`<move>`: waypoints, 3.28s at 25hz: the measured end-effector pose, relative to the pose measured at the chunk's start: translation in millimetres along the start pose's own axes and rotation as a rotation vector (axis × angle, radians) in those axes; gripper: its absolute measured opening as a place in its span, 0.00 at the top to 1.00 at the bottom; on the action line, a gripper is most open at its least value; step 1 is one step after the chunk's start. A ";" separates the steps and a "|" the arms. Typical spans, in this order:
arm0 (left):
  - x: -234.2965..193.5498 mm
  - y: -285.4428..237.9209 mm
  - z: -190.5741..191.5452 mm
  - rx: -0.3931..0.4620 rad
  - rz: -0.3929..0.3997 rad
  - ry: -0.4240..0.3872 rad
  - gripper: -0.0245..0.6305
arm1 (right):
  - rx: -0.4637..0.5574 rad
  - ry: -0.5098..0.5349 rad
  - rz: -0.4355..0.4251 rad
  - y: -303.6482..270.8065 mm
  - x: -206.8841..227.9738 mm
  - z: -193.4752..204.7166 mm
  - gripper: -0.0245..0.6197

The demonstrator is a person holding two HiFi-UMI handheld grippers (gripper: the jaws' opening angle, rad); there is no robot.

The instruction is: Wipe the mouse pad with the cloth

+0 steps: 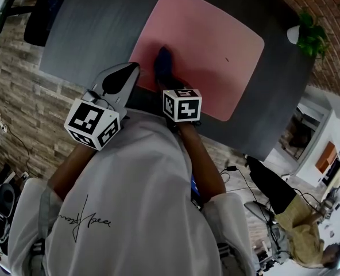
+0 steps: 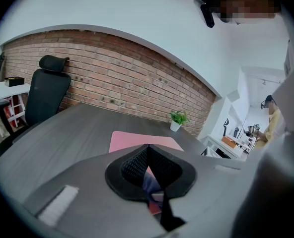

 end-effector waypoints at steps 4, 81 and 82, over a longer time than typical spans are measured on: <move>1.0 -3.7 0.3 -0.002 -0.003 0.009 0.94 | -0.009 0.018 -0.013 -3.0 -1.5 -3.1 0.83; 0.0 -18.5 7.4 -0.074 -0.009 0.001 0.94 | 0.066 -0.048 -0.018 -26.7 30.6 -64.9 0.82; 0.6 -19.5 7.3 -0.074 -0.009 0.000 0.94 | 0.067 -0.049 -0.017 -25.9 32.6 -65.3 0.82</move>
Point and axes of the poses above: the fingertips, and each gripper's own axes: y backward along the fingers, x to its right, z out of its underside, the point moved 3 cm from there along y, backward along the fingers, and after that the axes turned 3 degrees about y, right-handed, at the moved point
